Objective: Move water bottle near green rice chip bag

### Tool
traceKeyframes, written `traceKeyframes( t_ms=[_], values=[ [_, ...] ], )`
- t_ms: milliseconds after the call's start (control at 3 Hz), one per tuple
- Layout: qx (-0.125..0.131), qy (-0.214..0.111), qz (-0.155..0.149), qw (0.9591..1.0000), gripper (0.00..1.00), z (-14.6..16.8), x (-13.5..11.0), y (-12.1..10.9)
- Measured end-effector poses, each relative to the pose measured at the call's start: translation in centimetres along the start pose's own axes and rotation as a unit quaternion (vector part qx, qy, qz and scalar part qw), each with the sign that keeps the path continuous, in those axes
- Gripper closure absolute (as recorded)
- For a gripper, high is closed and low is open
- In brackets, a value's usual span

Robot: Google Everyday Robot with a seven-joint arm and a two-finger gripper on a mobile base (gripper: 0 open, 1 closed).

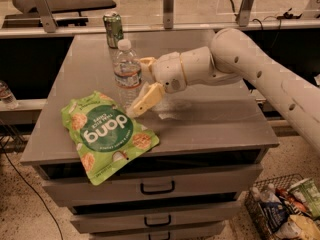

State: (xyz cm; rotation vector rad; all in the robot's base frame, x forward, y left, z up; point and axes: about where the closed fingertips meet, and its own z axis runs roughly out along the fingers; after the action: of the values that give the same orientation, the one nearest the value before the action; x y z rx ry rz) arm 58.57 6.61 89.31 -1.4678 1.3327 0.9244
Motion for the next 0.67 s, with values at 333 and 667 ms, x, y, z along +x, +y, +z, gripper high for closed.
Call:
traceKeyframes(
  t_ms=[333,667],
  values=[
    [0.01,0.019,-0.003,0.9998,0.0,-1.2,0.3,-1.4],
    [0.044,0.034,-0.019,0.9983,0.0,-5.1,-0.3,-4.4]
  ],
)
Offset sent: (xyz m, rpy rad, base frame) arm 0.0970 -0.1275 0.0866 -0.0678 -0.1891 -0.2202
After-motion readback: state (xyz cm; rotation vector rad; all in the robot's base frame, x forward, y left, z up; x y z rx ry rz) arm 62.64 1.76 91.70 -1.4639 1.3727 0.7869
